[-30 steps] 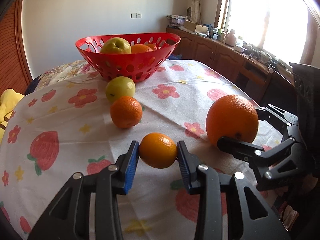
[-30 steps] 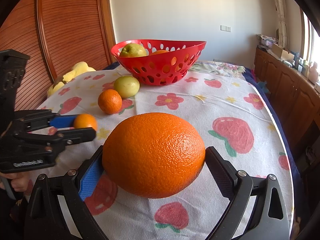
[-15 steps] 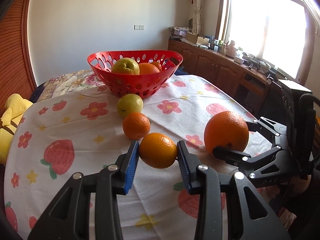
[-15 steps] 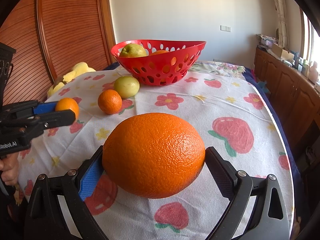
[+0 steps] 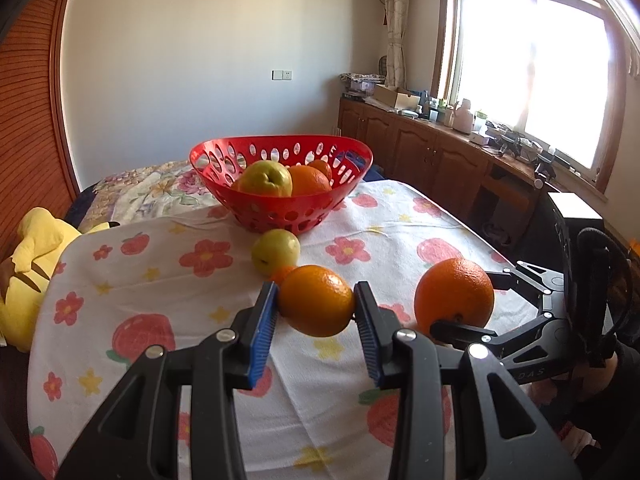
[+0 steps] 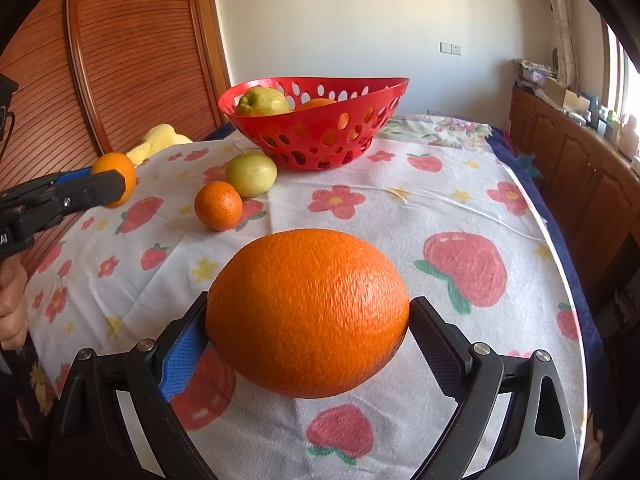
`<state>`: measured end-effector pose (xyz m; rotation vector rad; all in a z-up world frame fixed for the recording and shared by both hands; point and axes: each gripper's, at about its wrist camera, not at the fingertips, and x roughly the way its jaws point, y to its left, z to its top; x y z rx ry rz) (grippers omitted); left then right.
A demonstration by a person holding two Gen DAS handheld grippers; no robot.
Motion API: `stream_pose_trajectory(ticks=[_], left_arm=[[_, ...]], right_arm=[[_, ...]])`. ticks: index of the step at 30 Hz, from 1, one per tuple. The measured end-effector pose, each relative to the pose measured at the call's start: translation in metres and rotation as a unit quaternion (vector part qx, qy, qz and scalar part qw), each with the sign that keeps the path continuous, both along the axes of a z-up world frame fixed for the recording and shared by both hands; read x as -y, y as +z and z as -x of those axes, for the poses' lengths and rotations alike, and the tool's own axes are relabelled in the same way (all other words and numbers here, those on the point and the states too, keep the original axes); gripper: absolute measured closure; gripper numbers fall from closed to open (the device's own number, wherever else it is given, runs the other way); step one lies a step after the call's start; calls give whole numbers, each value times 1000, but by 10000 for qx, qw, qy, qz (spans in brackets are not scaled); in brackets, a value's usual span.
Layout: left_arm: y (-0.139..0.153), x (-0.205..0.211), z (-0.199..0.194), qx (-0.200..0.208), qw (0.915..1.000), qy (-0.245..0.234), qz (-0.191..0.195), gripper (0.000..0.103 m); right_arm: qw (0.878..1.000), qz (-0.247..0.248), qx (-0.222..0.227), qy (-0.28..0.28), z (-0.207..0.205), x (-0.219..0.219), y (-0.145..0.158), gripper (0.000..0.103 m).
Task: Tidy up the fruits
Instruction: 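Carry both oranges over the red basket and open both tools to drop them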
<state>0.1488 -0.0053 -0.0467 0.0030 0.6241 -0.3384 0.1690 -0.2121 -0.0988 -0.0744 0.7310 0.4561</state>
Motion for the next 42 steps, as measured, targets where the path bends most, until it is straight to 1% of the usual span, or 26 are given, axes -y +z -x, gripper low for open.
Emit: stream_pose_trajectory(ticks=[7,11,15,18,21,25,31,33,38,42], left_arm=[[14,-3,-20,101,9999,32,-50,66],[24,-6,-34,169,9998,51,-58,66],[26,-7,-43,187,9998,60,-76,66],[24,-7,-49,157,9998,61,-79,66],[23,-9,-56,120,9999,69,-65,66],[31,-11,-64,173,9998,78,-53,66],[50,-17,-91,306,9994,117,-91,66],[55,-19,-102,316,9994,107,-87,66],[61,-24,-136,351,9990,155,-235,66],[57,-29,-163,302,9988,207,-312,66]], right_arm=[[9998,-59,153,84,-12,2,20,8],[9992,-59,282,259,-25,0,36,9],[9991,25,61,425,-37,-6,25,9],[9988,47,31,481,-38,-8,18,9],[9987,-58,30,506,-39,-7,20,9],[9980,-90,177,594,-41,-9,36,9],[9959,-92,499,753,-60,-15,72,9],[9950,-77,620,783,-70,-18,84,9],[9930,-35,800,871,-103,-32,104,9],[9922,-15,755,994,-133,-48,111,9]])
